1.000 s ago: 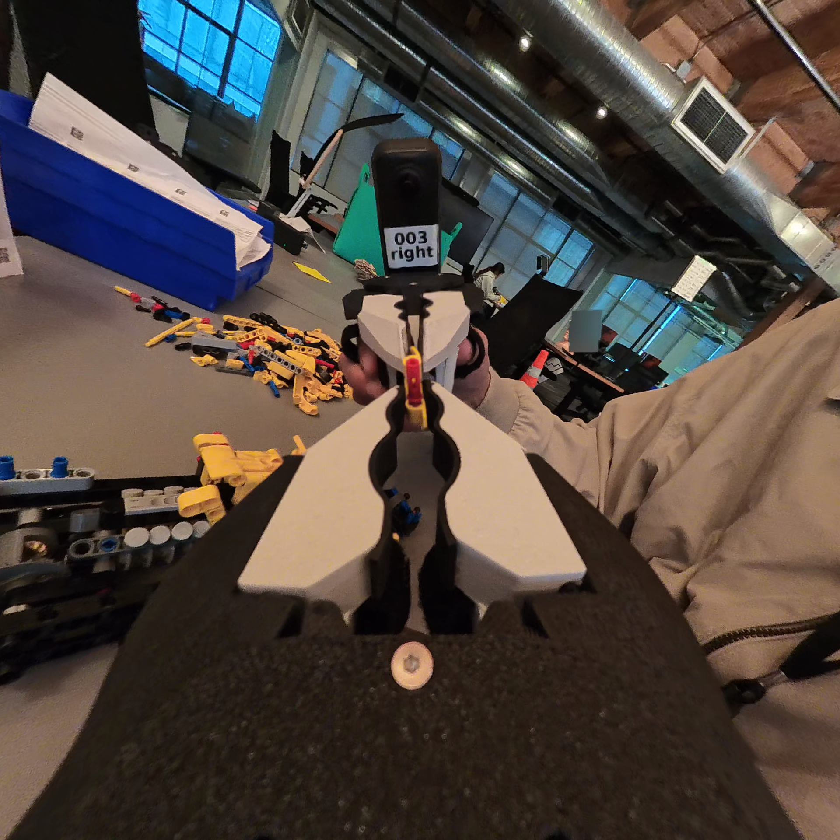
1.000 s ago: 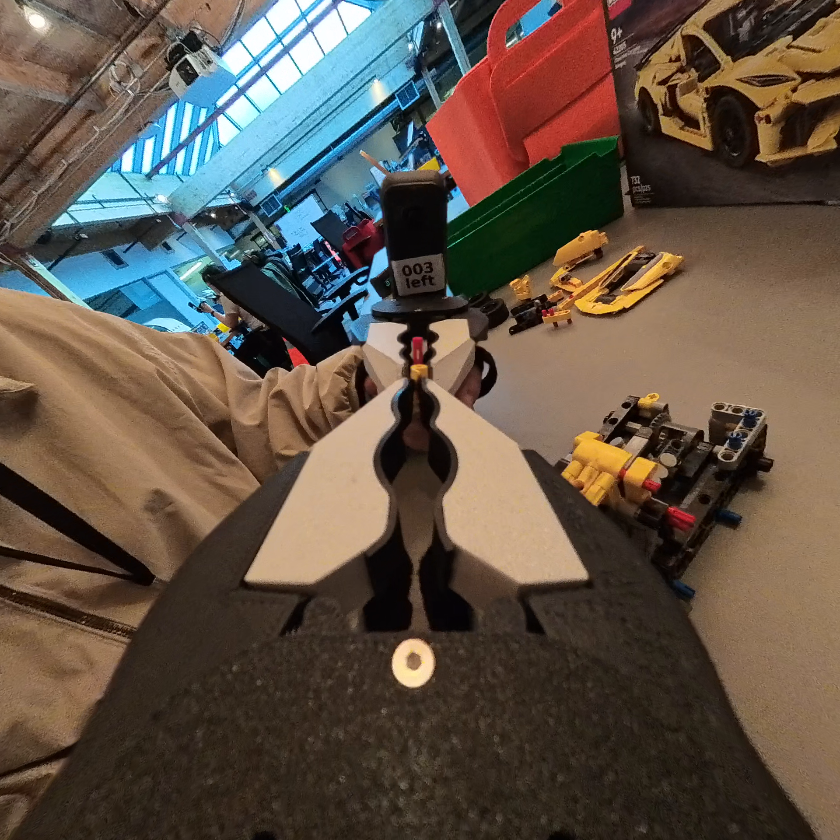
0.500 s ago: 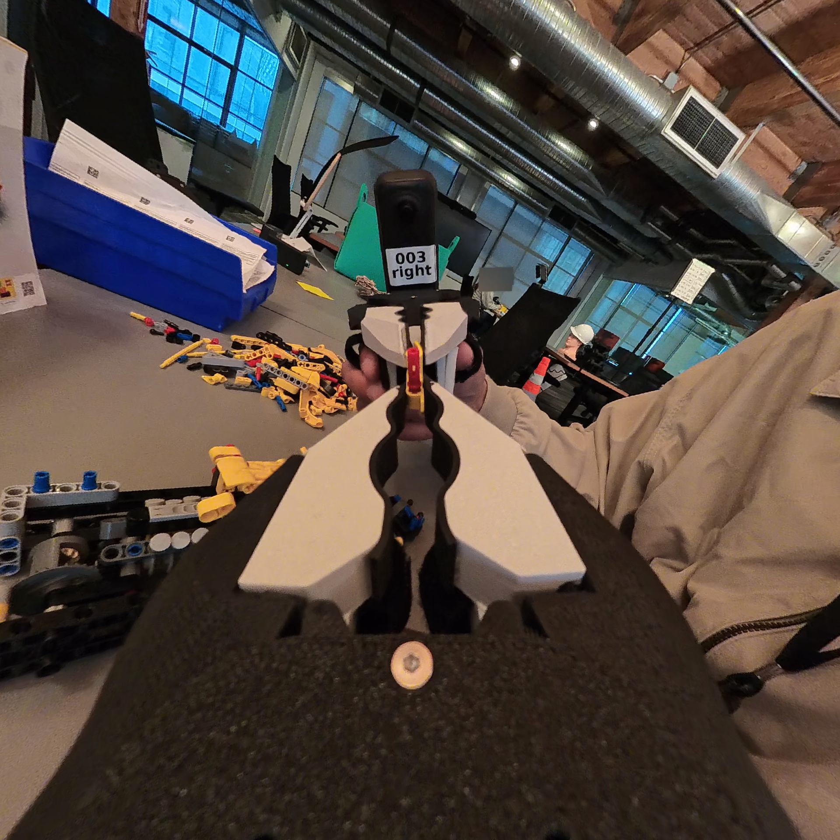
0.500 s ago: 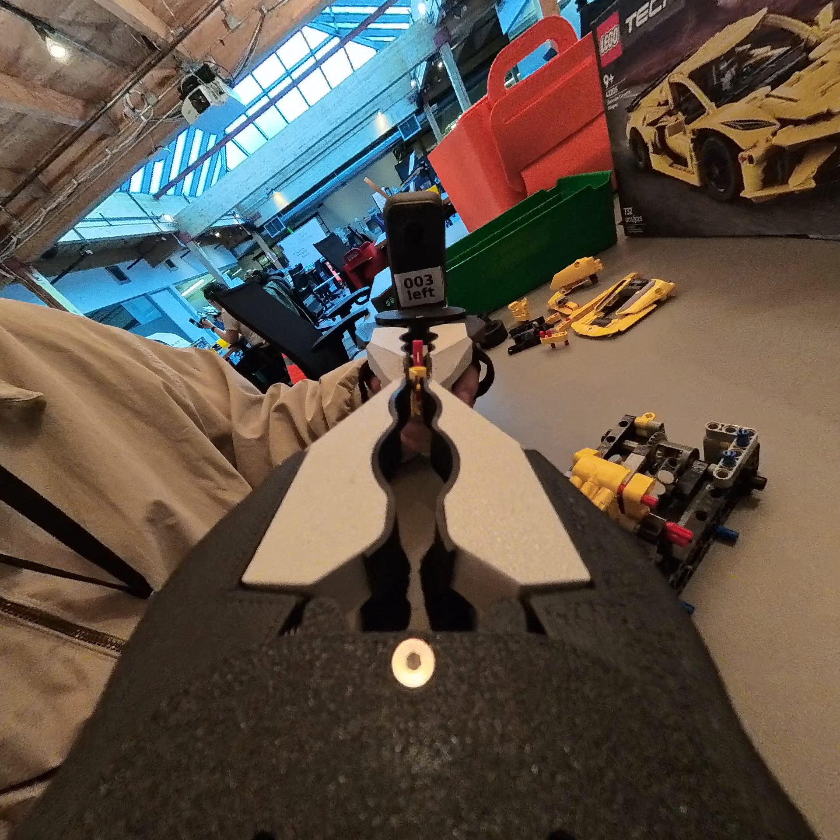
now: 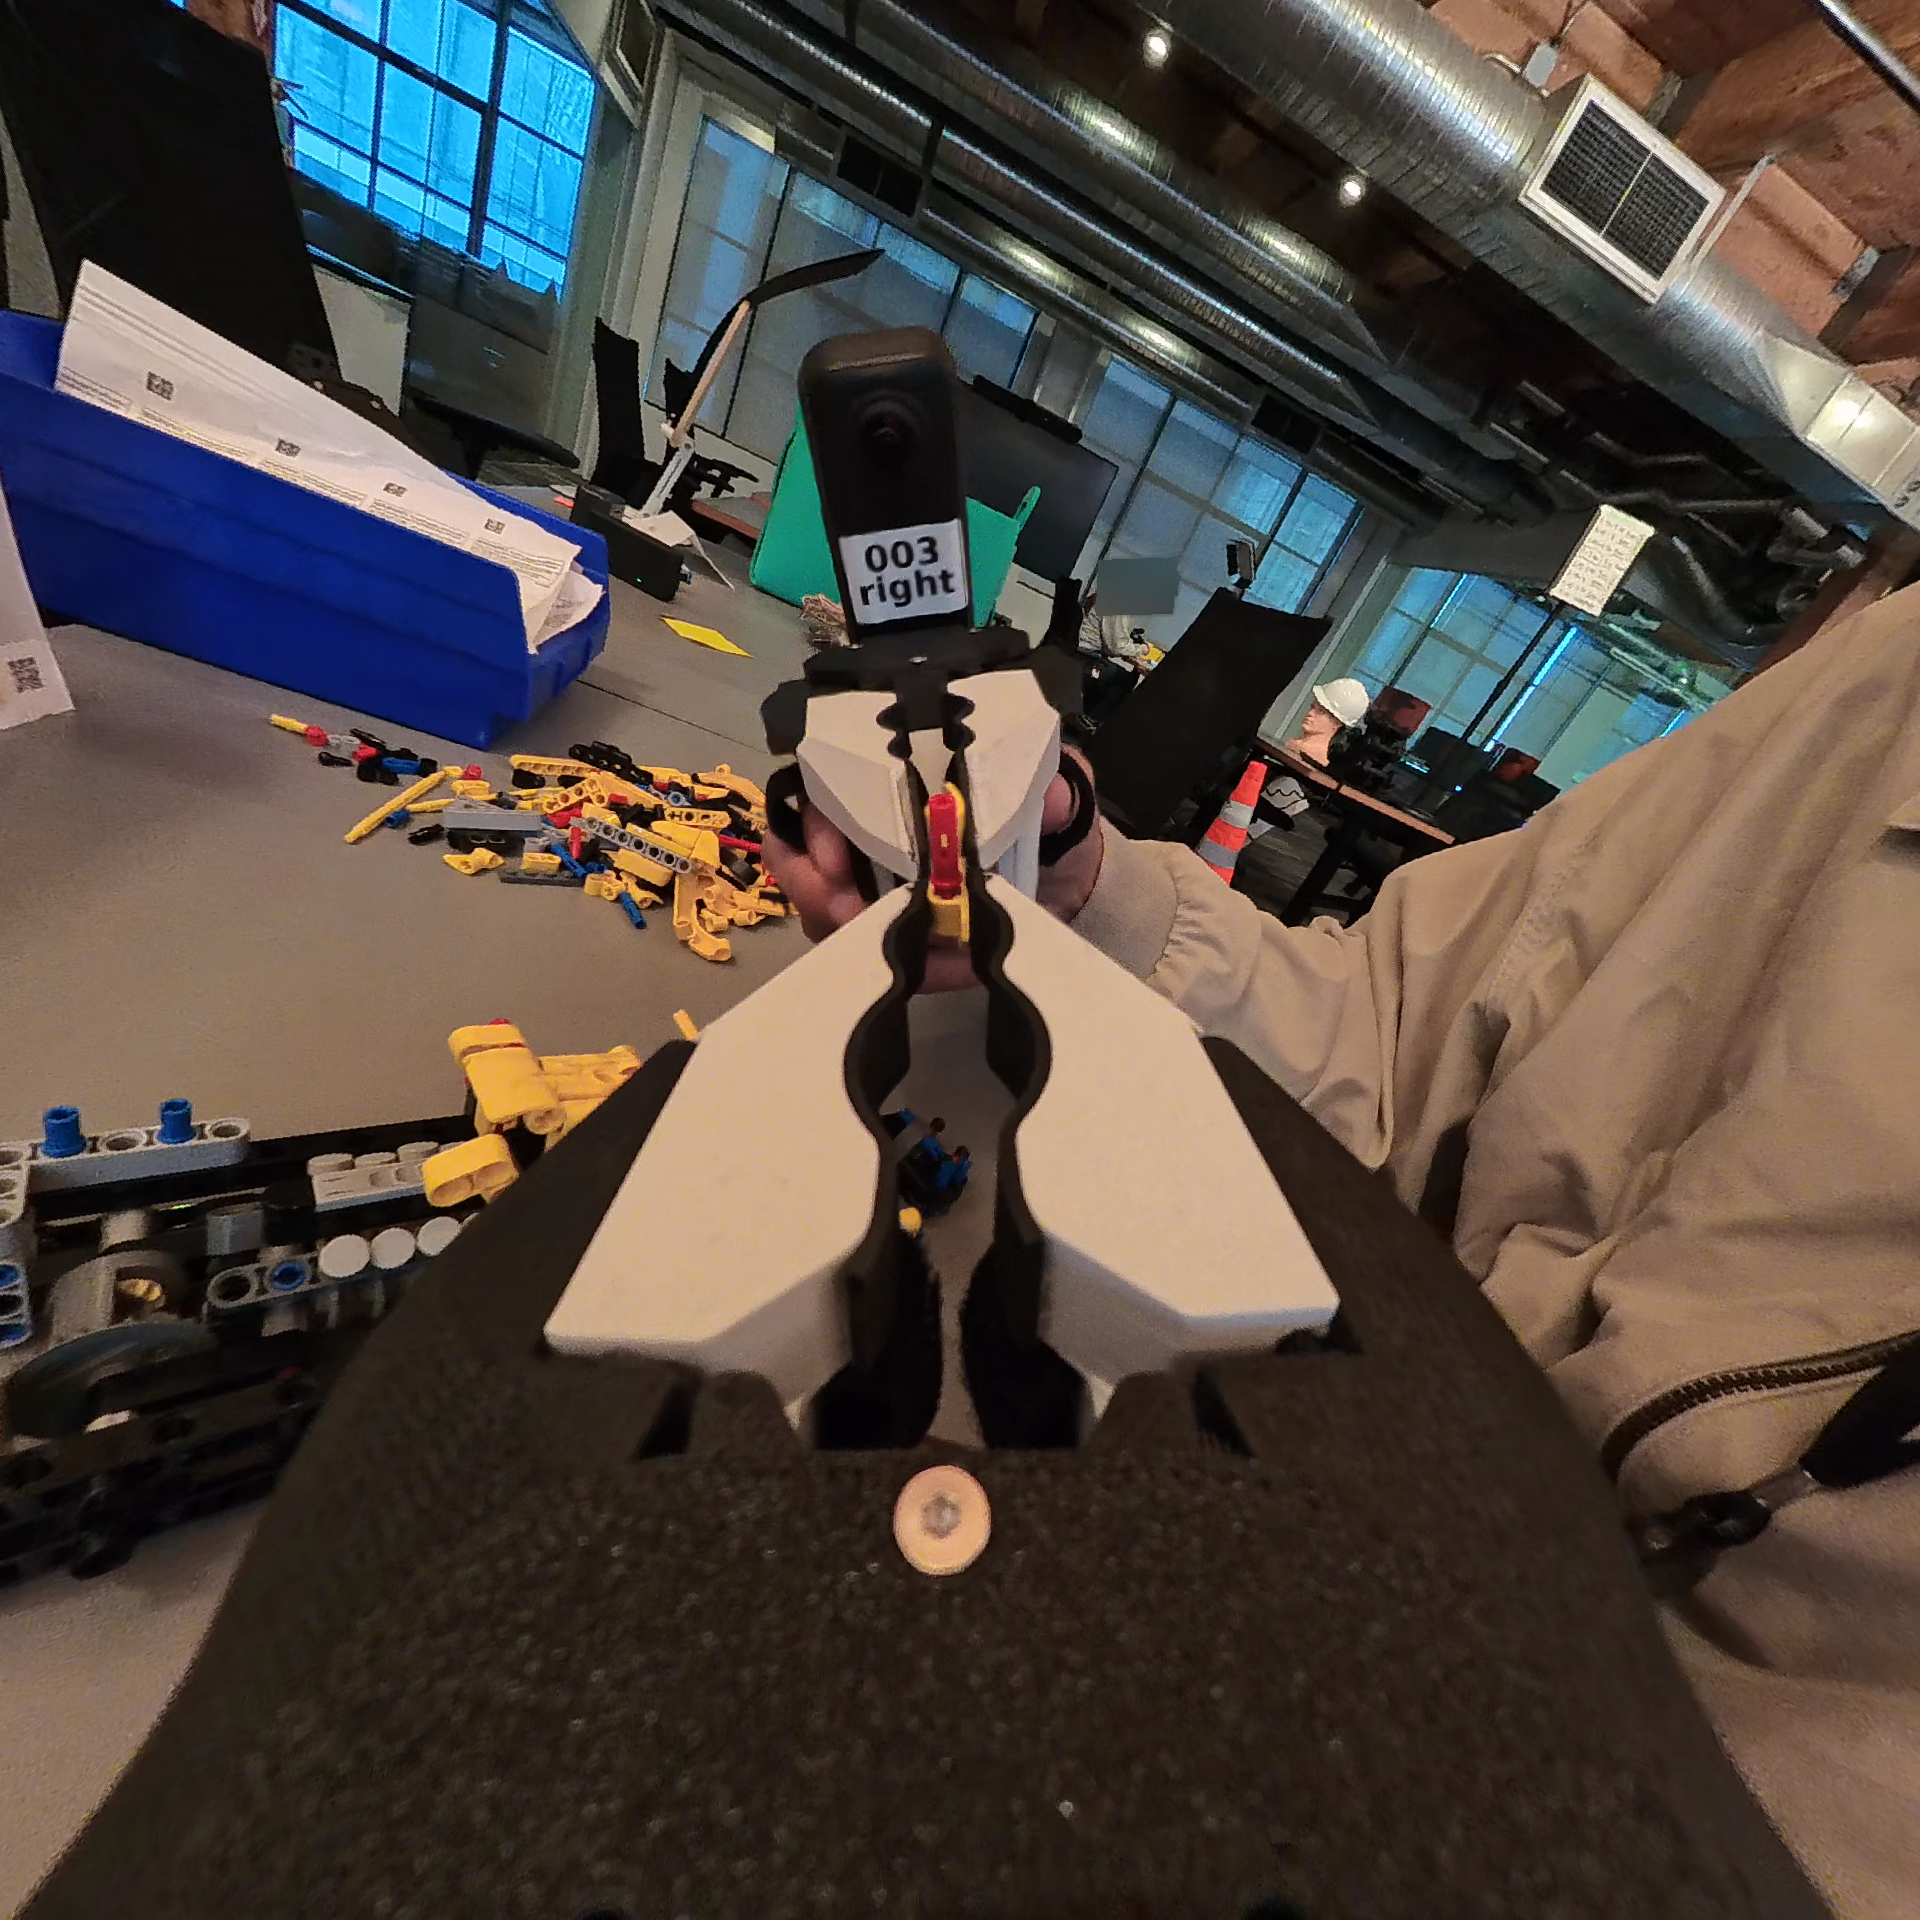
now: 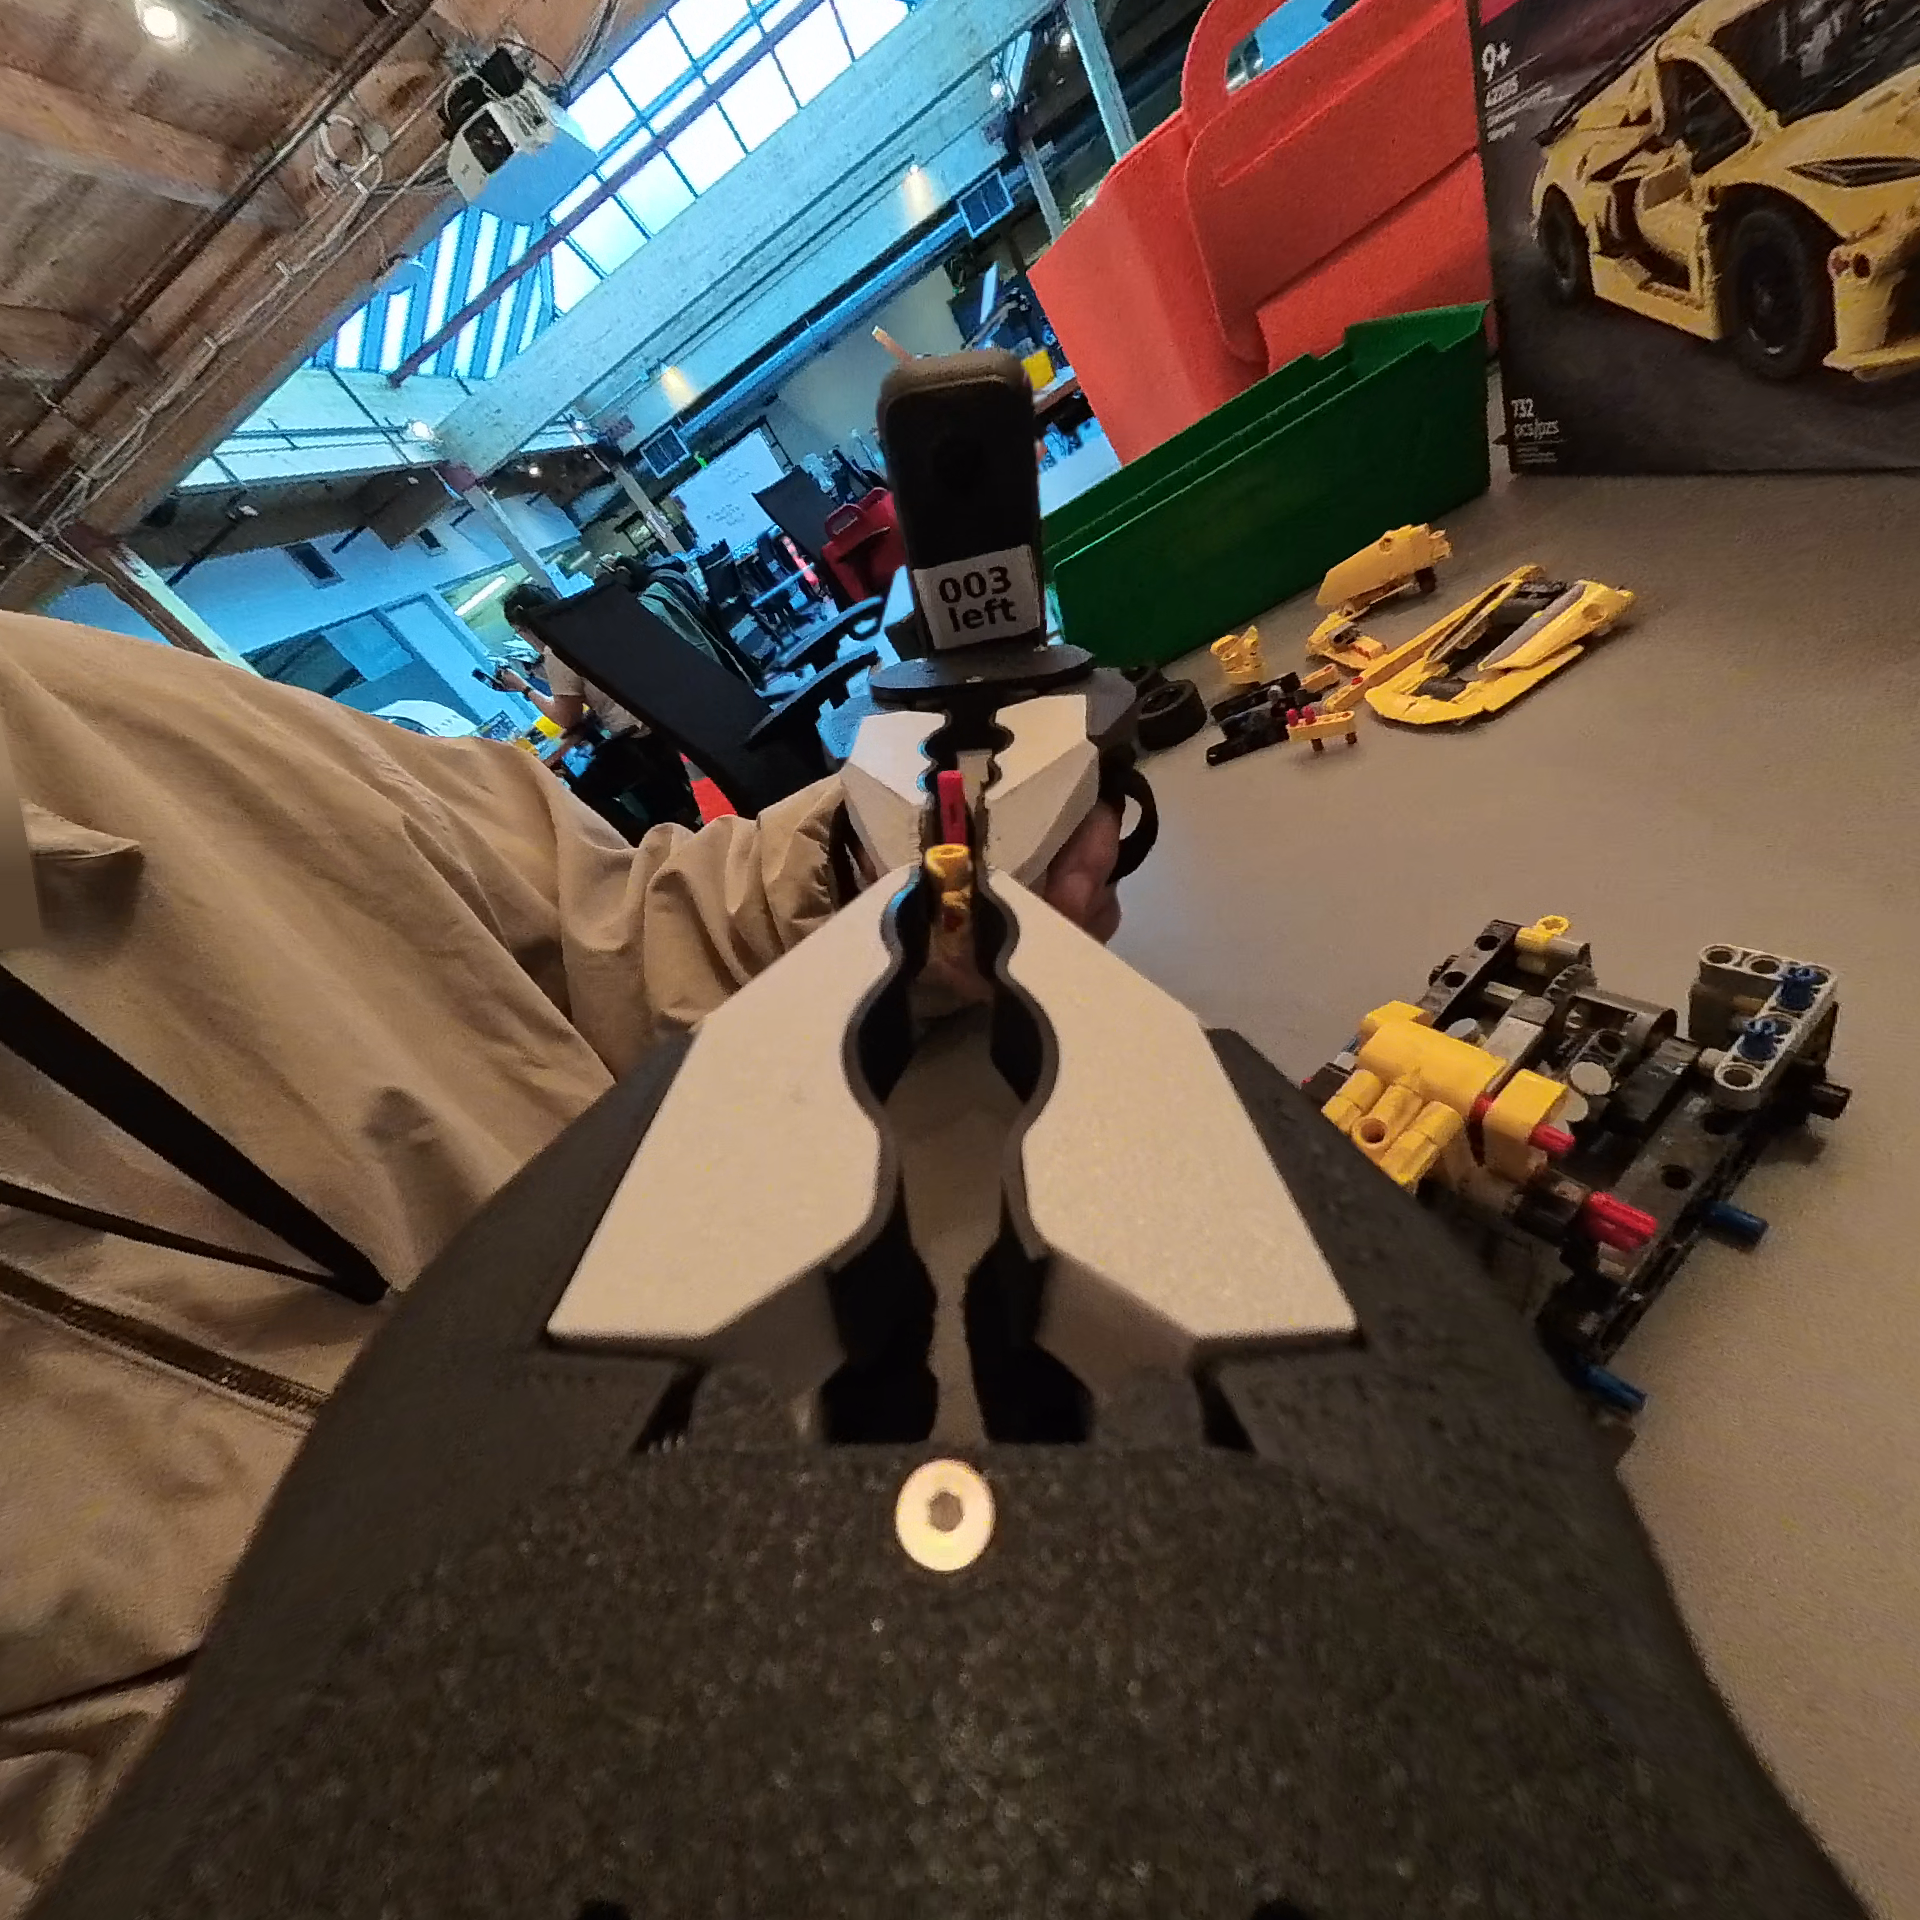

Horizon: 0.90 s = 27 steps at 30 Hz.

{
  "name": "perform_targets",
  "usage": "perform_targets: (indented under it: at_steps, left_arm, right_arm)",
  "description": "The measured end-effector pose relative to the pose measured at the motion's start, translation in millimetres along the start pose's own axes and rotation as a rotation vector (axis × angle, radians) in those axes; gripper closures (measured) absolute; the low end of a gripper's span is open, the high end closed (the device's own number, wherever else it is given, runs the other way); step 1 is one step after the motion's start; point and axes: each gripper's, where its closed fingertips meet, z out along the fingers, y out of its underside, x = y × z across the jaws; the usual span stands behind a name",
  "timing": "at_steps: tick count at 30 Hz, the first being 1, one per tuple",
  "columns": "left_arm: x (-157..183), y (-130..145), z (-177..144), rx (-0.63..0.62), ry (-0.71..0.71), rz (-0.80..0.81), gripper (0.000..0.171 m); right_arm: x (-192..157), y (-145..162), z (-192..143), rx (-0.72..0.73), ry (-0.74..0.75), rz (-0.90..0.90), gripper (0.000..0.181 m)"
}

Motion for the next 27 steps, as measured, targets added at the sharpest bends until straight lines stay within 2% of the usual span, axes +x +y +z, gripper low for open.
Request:
perform_targets:
  at_steps: [3,6,9,12,21,27]
  left_arm:
    - [-1.0,-6.6,-2.8,0.039,-0.004,-0.007,0.165]
    - [0.1,-7.6,-4.3,0.037,0.001,-0.002,0.165]
    - [0.3,-8.7,-5.5,0.035,0.000,0.002,0.165]
    - [1.3,-9.0,-5.5,0.037,0.008,-0.002,0.165]
    - [2.5,-5.5,-4.0,0.013,0.010,0.007,0.165]
    - [0.3,-5.3,-4.0,0.012,0.002,0.004,0.165]
  right_arm:
    - [0.9,2.1,-2.0,-0.009,0.000,0.003,0.175]
    - [-1.2,3.0,-1.2,-0.011,-0.012,0.000,0.178]
    - [-4.0,1.4,0.8,-0.003,-0.017,-0.008,0.171]
    - [-3.6,1.0,1.0,0.000,-0.023,0.004,0.176]
    - [0.7,0.1,0.5,0.007,-0.013,0.021,0.169]
    - [0.2,0.4,0.8,-0.003,-0.004,-0.021,0.176]
